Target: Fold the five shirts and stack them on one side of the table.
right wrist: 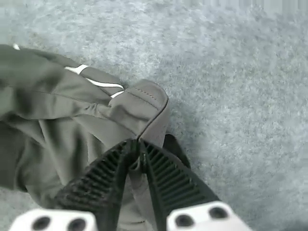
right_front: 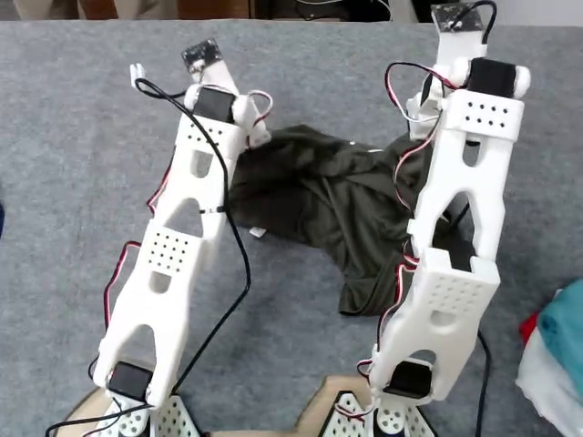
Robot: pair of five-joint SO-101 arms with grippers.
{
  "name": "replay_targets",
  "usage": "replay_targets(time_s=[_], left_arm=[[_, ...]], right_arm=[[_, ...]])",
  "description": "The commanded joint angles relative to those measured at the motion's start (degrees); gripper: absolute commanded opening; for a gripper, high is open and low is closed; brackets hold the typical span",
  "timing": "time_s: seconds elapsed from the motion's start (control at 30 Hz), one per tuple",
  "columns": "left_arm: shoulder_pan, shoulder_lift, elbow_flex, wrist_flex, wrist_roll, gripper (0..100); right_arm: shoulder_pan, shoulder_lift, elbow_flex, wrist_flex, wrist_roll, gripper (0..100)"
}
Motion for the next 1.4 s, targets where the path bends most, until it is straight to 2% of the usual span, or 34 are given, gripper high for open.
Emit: replay_targets(time_s=[0.0, 0.1, 0.23, 0.43, 0.6, 0.73, 0.83, 1.0, 1.23, 1.37], left_arm=[[-0.3, -4.7, -2.2, 1.5, -0.4, 2], [-0.5, -7.1, -0.6, 1.5, -0.4, 2], [0.1, -12.5, 8.8, 1.5, -0.4, 2], [3.3, -27.8, 35.9, 1.6, -2.8, 2], [6.5, -42.9, 61.1, 1.4, -4.2, 2], [7.1, -48.7, 74.7, -0.1, -4.3, 2], [7.0, -48.8, 78.0, -0.5, -4.2, 7], [6.7, -49.3, 78.6, -0.4, -0.9, 28], [4.4, -48.7, 74.2, -1.1, -0.3, 28], [2.9, -48.7, 76.4, -4.4, -0.4, 28]], right_arm=[[-0.6, -5.0, -0.2, 1.0, 3.1, 0.5], [-0.6, -4.8, -0.1, 2.6, 6.8, 0.5], [-0.4, -4.7, 0.0, 4.4, 10.3, 0.5], [-0.2, -5.0, 0.7, 4.7, 11.0, 0.5], [-0.7, -5.1, 6.5, 4.7, 13.6, 0.5], [-0.4, -5.1, 9.9, 4.5, 13.7, 0.5], [-0.7, -5.1, 11.8, 4.4, 13.7, 0.5], [-0.7, -4.8, 12.6, 4.1, 13.7, 0.5], [-1.1, -4.6, 12.7, 3.7, 13.7, 0.5], [-2.0, -4.6, 12.7, 3.3, 13.7, 0.5]])
